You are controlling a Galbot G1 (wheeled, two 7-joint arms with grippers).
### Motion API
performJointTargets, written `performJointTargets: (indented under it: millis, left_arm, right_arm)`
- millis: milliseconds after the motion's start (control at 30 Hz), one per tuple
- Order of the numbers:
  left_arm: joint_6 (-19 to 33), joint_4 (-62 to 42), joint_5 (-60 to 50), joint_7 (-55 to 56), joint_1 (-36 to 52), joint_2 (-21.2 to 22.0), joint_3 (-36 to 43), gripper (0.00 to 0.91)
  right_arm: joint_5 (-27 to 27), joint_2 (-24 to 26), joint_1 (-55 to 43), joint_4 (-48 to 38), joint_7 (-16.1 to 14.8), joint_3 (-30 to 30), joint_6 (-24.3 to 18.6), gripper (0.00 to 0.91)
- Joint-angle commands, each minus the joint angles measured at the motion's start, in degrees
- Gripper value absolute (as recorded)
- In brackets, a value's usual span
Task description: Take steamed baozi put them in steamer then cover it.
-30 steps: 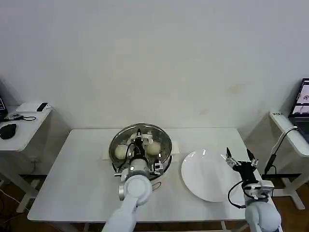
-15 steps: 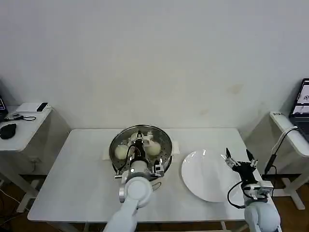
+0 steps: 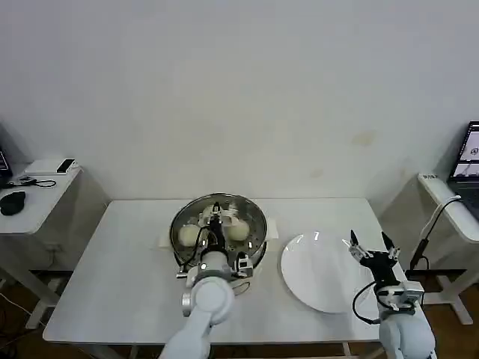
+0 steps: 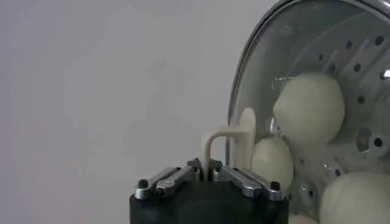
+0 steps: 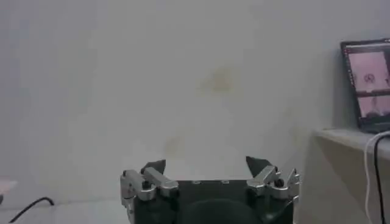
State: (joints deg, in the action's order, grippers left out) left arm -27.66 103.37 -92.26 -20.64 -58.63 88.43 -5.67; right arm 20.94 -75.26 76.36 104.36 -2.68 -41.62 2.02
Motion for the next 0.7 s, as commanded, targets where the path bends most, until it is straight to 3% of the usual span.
performJointTargets:
  millis: [33, 700]
  left_arm:
    - [1.0, 3.1, 3.9, 0.0, -1.7, 0.0, -0.8, 0.907]
    - [4.6, 10.5, 8.6, 0.9, -6.1, -2.9, -2.5, 0.907]
  right_arm:
    - [-0.1, 0.0, 0.2, 0.4, 0.0, 0.0, 0.0, 0.907]
    - [-0.2, 0.7, 0.7, 0.2, 0.1, -0.2, 0.1, 0.907]
